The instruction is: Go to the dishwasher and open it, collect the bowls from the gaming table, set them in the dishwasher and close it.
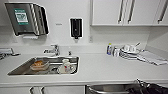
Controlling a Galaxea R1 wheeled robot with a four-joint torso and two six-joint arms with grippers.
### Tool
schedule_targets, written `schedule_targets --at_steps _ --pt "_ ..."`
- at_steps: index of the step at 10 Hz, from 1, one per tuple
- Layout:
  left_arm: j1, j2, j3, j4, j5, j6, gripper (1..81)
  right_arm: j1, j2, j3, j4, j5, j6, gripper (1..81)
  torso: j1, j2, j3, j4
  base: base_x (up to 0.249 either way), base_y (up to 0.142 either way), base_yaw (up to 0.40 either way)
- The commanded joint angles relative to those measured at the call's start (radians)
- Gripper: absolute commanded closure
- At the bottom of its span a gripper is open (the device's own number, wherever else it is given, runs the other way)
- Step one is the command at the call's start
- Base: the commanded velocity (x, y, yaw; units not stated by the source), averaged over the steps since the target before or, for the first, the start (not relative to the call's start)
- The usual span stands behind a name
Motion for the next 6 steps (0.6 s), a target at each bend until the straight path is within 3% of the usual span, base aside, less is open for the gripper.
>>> schedule_targets --at_steps 1,6 --pt "-0.081 -0.032 0.020 0.007 0.004 0.001 1.0 0.033 -0.036 -0.006 0.015 -0.178 0.003 1.0 0.000 0.000 0.000 0.000 0.000 0.000 0.000" --pt "-0.081 -0.032 0.020 0.002 0.004 0.001 1.0 0.025 -0.069 -0.009 0.016 -0.180 0.000 1.0 0.000 0.000 0.000 0.000 0.000 0.000 0.000"
